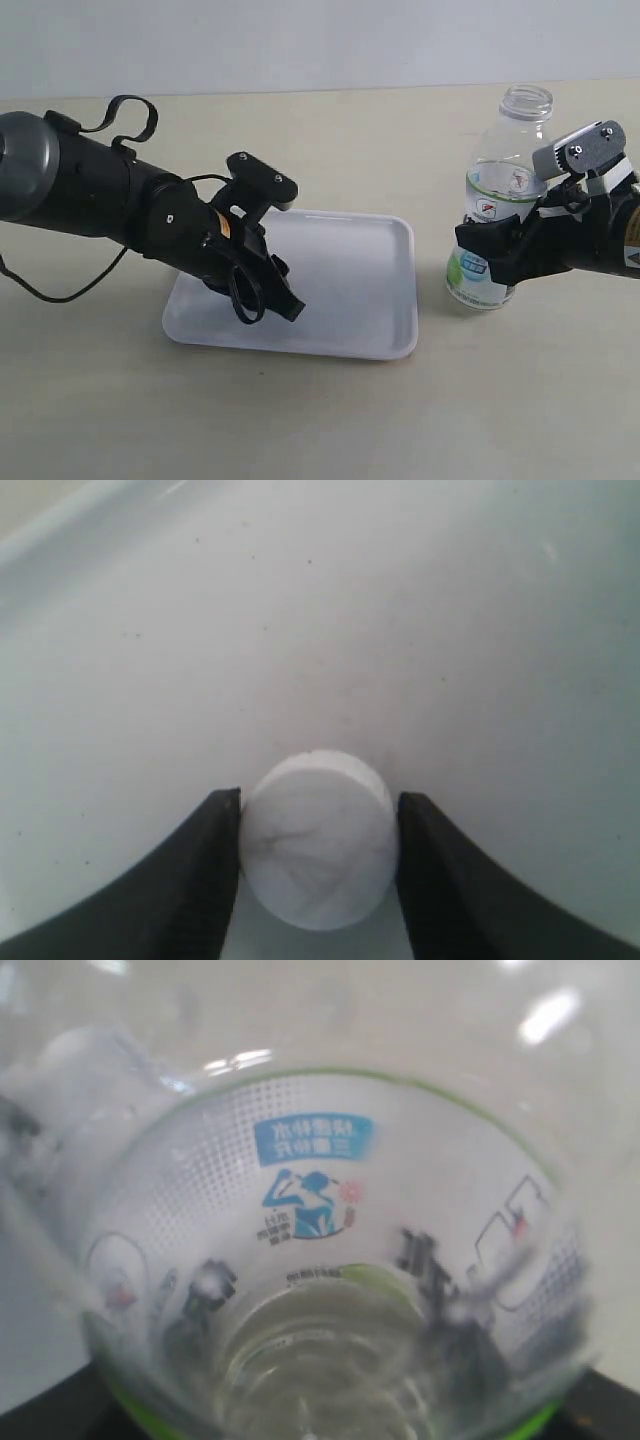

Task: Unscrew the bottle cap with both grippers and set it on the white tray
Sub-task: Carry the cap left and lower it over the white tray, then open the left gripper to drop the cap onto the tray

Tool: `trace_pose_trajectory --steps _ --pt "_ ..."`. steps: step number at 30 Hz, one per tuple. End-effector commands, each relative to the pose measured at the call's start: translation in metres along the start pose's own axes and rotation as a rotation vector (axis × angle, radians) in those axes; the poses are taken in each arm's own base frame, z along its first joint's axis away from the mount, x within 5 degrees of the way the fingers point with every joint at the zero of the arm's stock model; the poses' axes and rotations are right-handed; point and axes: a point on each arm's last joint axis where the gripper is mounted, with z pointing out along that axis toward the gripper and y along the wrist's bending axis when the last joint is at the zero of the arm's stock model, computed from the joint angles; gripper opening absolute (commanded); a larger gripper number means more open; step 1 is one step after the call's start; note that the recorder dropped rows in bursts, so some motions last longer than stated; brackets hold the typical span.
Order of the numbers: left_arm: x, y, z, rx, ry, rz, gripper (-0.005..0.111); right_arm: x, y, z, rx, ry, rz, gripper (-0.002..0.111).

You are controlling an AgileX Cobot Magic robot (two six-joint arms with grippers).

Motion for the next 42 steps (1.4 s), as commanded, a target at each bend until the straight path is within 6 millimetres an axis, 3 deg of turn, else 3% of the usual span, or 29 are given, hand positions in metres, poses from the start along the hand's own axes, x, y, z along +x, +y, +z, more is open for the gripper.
trace_pose_trajectory --steps 1,4,6,11,18,27,35,42 --pt "0.0 0.001 0.0 -0.002 0.001 0.002 0.03 0.0 0.0 0.0 -0.002 0.0 0.008 0.0" --pt "0.001 0.001 0.0 0.001 0.013 0.013 0.066 0.0 0.0 0.0 -0.002 0.0 0.008 0.0" --pt "0.002 0.001 0.0 0.004 0.025 0.025 0.08 0.0 0.0 0.0 -0.002 0.0 0.008 0.0" --pt "-0.003 0.001 -0.008 0.001 -0.002 0.018 0.077 -0.004 0.002 0.0 -0.02 -0.037 0.001 0.0" --pt "-0.017 0.002 -0.043 -0.008 -0.099 0.014 0.077 -0.022 -0.007 0.004 0.003 -0.097 -0.028 0.0" --pt "-0.014 0.003 -0.074 -0.033 -0.232 0.009 0.077 -0.049 -0.02 0.009 0.026 -0.169 -0.087 0.0" --pt "0.003 0.003 -0.096 -0.075 -0.449 -0.044 0.077 -0.024 -0.014 0.026 -0.094 -0.121 -0.206 0.0" --pt "0.011 0.003 -0.12 -0.083 -0.542 -0.065 0.077 -0.025 -0.017 0.03 -0.075 -0.187 -0.226 0.0"
